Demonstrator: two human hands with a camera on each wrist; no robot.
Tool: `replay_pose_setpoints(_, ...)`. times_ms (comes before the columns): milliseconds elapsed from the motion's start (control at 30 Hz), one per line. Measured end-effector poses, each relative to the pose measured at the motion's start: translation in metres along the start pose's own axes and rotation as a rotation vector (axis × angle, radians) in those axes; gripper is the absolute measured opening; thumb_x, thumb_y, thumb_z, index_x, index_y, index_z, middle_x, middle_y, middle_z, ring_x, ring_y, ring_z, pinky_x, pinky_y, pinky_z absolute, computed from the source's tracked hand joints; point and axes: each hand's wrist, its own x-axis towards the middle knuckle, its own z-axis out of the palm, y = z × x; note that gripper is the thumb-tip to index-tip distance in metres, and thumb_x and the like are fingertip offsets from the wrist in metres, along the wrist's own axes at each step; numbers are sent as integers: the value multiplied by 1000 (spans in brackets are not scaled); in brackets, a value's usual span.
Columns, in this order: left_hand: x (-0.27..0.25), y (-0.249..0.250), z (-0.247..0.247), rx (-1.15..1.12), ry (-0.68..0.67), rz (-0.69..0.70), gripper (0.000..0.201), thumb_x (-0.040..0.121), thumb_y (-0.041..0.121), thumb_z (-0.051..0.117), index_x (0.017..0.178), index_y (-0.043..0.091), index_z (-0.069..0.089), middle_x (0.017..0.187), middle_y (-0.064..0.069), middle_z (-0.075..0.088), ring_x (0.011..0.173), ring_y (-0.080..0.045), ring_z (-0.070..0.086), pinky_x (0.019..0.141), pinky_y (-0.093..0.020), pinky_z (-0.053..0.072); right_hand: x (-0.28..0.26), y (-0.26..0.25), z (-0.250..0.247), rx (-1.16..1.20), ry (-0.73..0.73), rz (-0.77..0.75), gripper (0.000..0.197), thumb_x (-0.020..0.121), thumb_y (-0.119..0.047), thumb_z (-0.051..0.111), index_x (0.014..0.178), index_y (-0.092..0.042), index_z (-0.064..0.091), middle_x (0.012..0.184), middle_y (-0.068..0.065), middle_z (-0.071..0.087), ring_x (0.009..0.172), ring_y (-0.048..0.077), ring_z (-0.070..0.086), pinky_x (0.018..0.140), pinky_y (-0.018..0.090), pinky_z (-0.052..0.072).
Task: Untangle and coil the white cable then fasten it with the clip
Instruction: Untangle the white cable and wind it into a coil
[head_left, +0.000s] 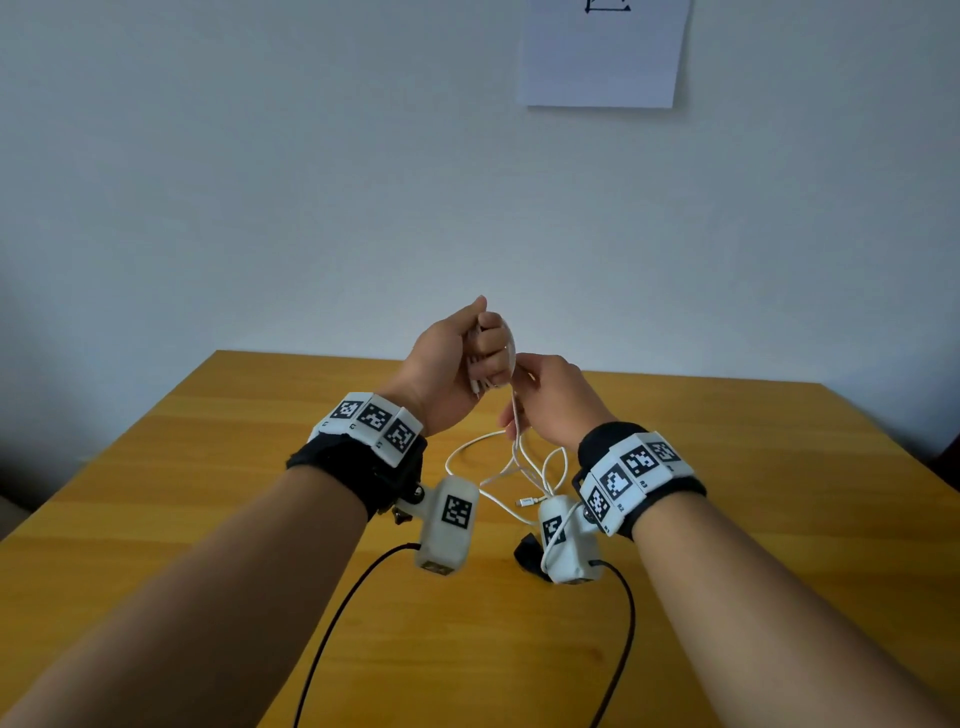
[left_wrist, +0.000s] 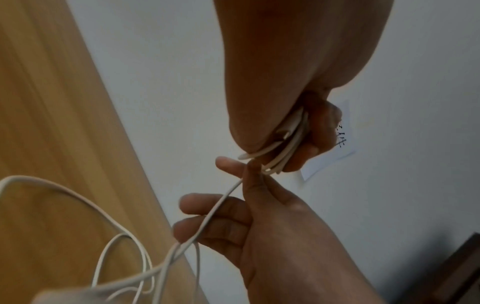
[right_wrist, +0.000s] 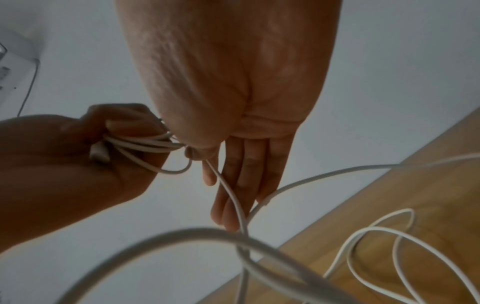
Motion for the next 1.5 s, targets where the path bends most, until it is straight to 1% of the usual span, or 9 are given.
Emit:
replay_pose_setpoints(167, 1, -10, 12, 118, 24, 191, 39, 109, 34, 30, 77, 15, 41, 69, -8, 66, 73, -33, 70, 75, -38, 57, 1, -3, 0, 15, -87, 18, 17, 105, -25, 50, 120, -25, 58, 72, 5, 78, 61, 20, 75, 73, 33, 59)
replay_pose_setpoints(367, 6, -11, 12, 534, 48, 463, 45, 110, 33, 24, 75, 16, 47, 126, -11, 70, 132, -15, 55, 119, -41, 30, -6, -3, -1, -202, -259, 4, 39, 87, -29, 74, 124, -24, 65, 90, -8, 76, 87, 7, 72, 83, 26, 53)
replay_pose_setpoints(500, 10, -14, 5, 1059, 155, 520, 55, 109, 41, 23, 116, 17, 71, 139, 7, 58, 136, -4, 42, 117, -33, 27, -12, -3, -2, -236, -315, 16, 38, 83, -24, 74, 119, -26, 62, 85, -11, 73, 84, 4, 69, 73, 25, 50)
replay_pose_setpoints(600, 16, -22, -11, 1442, 122, 584, 35, 109, 32, 27, 90, 21, 54, 131, -5, 66, 149, -9, 23, 113, -36, 35, -15, -4, -4, -255, -311, 10, 26, 80, -16, 71, 96, -31, 58, 78, -13, 70, 77, 5, 66, 69, 28, 50)
replay_pose_setpoints(833, 3, -22, -27, 2206, 202, 478, 36, 108, 32, 30, 115, 10, 58, 119, -12, 65, 123, -29, 51, 94, -37, 43, -18, -3, -16, -249, -236, 33, 48, 80, -8, 71, 123, -28, 61, 103, -9, 72, 101, 11, 67, 76, 24, 53)
replay_pose_setpoints(1033, 0, -21, -28, 2266, 221, 399, 45, 108, 32, 26, 99, 10, 65, 99, -12, 69, 101, -32, 63, 83, -36, 39, -19, 6, -16, -285, -199, 47, 39, 79, -22, 73, 117, -29, 66, 102, -7, 68, 100, 14, 66, 85, 33, 57)
replay_pose_setpoints(1133, 7, -21, -35, 2068, 324, 338, 58, 100, 60, 28, 71, 14, 49, 67, -3, 57, 73, -26, 59, 64, -34, 37, -19, 9, -14, -303, -190, 63, 39, 79, -32, 75, 117, -31, 66, 102, -5, 57, 102, 13, 58, 88, 36, 54)
replay_pose_setpoints(1233, 9, -21, -38, 1970, 423, 301, 67, 88, 77, 40, 81, 12, 55, 75, 0, 63, 72, -21, 60, 59, -32, 40, -18, 15, -14, -316, -165, 69, 40, 80, -42, 75, 118, -34, 65, 94, -14, 47, 120, 19, 45, 97, 39, 46)
replay_pose_setpoints(1500, 10, -6, -35, 1444, 660, 391, 48, 94, 50, 59, 68, 15, 39, 66, 1, 47, 65, -23, 46, 60, -34, 35, -19, 25, -13, -363, -80, 160, 76, 73, -82, 62, 131, -33, 56, 140, -3, 50, 139, 23, 29, 110, 45, 30)
